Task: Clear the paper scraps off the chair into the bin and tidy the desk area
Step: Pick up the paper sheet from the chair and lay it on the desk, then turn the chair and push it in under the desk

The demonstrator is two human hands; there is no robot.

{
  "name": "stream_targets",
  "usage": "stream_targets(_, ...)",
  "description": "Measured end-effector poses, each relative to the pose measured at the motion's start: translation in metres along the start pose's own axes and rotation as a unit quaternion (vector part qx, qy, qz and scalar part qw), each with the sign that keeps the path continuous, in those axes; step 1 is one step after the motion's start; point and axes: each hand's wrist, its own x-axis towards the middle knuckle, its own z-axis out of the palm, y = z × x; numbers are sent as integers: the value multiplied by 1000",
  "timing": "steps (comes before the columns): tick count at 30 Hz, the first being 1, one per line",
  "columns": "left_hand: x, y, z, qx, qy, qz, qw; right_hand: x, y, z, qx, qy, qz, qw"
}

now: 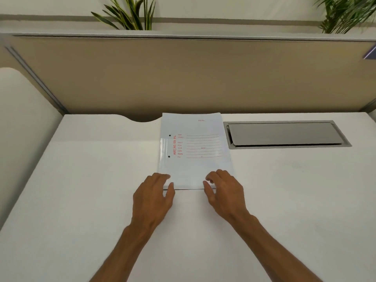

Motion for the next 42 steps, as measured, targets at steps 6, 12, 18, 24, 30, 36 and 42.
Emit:
stream_targets(6, -88, 47, -30, -8, 36, -82, 996, -57, -13, -50, 44, -45, -42, 997)
stream_targets(12, -170, 107, -48, 13, 81, -178, 981, -111, -15, -102, 97, -101, -119, 983)
stream_targets(18, -264, 165, -60, 46, 136, -275, 951, -172, -21, -146, 137, -165, -208, 954)
stream_targets(24, -366, 202, -64, 36, 154, -404, 901, -244, -34, -176, 173, -238, -302, 907)
stream_targets(30, -480, 242, -65, 50, 161, -500, 850, -325, -48, -191, 200, -337, -371, 842)
stream_targets(36, -602, 287, -51, 59, 182, -583, 790, -420, -48, -200, 202, -404, -457, 766)
stream_targets(42, -727, 328, -17, 96, 215, -656, 717, -529, -35, -215, 185, -421, -536, 709)
